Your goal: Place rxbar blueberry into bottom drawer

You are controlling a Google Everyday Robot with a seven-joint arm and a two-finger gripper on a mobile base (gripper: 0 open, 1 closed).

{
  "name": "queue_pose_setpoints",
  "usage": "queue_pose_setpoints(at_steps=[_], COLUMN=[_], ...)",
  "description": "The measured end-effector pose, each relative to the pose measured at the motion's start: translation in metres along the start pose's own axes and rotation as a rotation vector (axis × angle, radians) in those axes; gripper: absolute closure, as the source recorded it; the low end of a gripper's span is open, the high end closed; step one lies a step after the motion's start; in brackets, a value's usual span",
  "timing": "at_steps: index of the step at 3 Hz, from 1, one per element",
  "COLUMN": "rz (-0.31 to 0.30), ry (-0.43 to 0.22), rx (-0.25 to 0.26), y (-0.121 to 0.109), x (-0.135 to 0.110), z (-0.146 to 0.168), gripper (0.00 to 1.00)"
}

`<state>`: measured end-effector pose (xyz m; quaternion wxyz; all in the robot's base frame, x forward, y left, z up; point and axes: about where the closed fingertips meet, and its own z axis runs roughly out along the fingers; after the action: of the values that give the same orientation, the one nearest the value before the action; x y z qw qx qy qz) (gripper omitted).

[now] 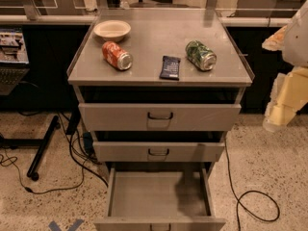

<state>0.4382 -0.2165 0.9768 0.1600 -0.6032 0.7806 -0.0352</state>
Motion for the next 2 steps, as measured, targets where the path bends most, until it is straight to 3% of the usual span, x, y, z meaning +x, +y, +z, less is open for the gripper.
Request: queue_pose_setpoints(at_steps=[2], rz=[0.016], ry=[-0.027], rx=[0.012], y=[-0.0024], x=[-0.0015], z=[0.0018], gripper=[0.0])
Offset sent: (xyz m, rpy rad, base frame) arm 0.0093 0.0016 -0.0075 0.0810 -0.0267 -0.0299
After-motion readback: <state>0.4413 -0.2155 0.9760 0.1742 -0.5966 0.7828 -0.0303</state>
